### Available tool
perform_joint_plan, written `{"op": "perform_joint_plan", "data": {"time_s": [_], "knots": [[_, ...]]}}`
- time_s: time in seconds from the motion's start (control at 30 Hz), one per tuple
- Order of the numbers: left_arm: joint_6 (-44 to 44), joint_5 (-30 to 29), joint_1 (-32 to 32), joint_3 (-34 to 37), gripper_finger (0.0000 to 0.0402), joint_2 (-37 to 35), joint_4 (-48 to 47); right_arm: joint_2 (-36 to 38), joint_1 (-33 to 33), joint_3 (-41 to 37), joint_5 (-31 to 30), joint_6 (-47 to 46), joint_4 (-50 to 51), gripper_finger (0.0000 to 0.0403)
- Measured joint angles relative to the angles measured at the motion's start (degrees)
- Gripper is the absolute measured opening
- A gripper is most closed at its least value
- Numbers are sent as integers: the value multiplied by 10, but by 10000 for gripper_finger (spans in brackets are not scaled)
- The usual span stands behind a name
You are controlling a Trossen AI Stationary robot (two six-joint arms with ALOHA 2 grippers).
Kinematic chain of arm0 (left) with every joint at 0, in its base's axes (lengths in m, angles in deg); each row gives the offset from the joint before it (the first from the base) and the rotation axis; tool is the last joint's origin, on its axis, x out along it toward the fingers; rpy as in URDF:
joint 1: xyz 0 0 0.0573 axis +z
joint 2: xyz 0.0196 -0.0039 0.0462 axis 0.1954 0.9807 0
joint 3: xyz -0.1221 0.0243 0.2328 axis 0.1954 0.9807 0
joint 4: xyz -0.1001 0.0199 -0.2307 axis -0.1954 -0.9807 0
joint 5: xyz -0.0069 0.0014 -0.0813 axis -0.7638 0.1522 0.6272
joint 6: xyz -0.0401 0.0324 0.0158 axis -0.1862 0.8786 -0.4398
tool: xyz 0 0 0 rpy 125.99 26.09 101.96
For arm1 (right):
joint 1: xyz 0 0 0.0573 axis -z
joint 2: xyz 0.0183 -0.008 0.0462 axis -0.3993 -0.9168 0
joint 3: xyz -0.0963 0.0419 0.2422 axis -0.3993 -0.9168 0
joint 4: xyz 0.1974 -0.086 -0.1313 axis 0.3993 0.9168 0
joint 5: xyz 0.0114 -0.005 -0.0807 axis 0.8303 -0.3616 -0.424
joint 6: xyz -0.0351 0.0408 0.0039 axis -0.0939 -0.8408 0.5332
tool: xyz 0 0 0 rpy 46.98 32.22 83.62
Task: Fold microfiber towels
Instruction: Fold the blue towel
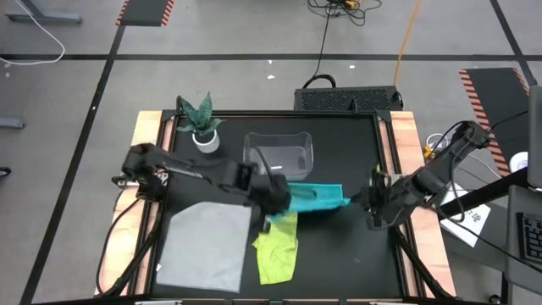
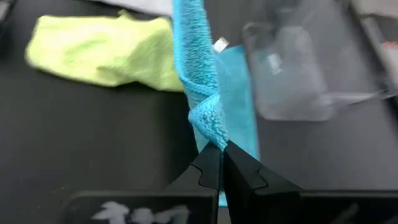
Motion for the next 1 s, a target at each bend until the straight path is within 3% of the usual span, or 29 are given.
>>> {"op": "perform_joint_plan", "data": {"time_s": [0.4,0.53,0.77,1.0], "knots": [[-63,74,-98,0,1,88,120,-37,-151,-158,1,-59,-333,0],[-63,131,-119,0,11,113,163,-73,-188,-173,4,-86,-396,2],[-56,184,-155,1,81,135,205,-137,-221,-175,28,-111,-451,28],[-61,186,-170,1,165,135,204,-178,-223,-175,60,-85,-521,86]]}}
